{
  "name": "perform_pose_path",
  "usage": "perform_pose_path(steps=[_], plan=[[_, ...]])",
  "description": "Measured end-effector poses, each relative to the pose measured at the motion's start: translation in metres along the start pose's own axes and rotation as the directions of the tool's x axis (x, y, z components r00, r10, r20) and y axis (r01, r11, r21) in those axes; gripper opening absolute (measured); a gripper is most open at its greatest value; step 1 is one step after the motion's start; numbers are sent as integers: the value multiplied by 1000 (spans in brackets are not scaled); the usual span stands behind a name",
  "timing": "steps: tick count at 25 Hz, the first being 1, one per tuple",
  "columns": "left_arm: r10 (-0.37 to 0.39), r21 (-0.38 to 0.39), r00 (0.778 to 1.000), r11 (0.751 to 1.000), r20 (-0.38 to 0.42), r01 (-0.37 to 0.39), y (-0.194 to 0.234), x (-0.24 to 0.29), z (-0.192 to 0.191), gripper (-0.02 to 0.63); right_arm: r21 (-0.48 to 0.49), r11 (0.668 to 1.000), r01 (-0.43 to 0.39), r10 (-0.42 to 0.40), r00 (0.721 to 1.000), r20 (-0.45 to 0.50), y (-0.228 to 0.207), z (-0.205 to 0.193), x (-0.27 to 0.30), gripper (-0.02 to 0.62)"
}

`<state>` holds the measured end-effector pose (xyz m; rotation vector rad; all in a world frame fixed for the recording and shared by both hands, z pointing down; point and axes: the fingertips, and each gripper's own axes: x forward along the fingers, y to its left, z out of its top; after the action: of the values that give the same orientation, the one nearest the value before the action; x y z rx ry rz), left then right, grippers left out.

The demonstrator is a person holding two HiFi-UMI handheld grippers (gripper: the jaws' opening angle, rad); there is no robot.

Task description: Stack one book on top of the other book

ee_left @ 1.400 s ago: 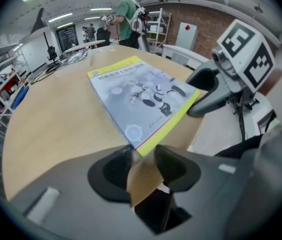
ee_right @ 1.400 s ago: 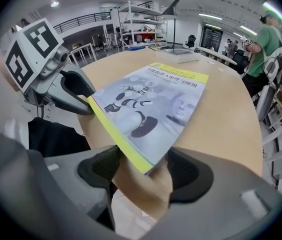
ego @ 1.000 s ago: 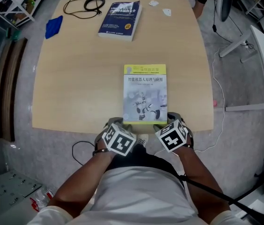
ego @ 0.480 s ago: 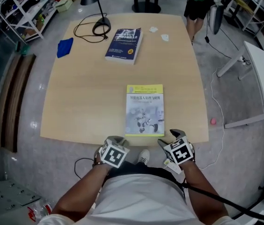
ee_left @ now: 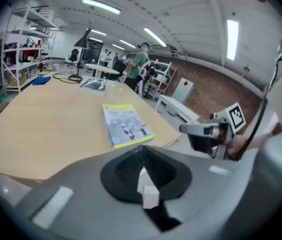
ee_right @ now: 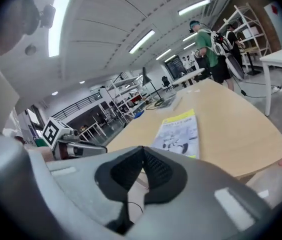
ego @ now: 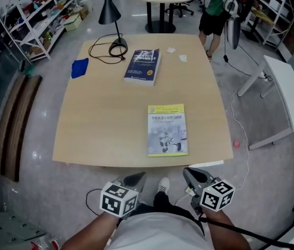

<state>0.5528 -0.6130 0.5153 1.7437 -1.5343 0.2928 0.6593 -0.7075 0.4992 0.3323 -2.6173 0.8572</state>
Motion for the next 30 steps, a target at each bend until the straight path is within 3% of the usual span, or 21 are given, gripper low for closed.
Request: perform_pose_path(steps=[3,6,9,12,16,20,30], plan=[[-52,-4,998,999,43,53,-17,-21,-2,6,-35,999,-18,19,999,41,35,-1,-17,2],[-76,43,996,996,35,75,-31,-36,-22,6,-55,998,7,-4,999,53,59,-17,-36,2],[-74,76,996,995,42,71,-36,-45,-42,6,-40,999,37,-35,998,53,69,-36,-52,2],[-90,44,995,995,43,88,-38,-54,-50,6,-30,997,74,-72,997,35,79,-45,-61,2],[-109,60,991,993,82,104,-43,-75,-45,6,-84,990,113,-112,994,17,89,-45,-73,2],[-85,89,984,993,156,72,-33,-92,-27,6,-112,988,108,-104,994,38,92,-33,-71,2],[30,1,973,1000,229,-31,-32,-96,-27,6,-217,975,53,-42,997,58,91,-8,-92,2]])
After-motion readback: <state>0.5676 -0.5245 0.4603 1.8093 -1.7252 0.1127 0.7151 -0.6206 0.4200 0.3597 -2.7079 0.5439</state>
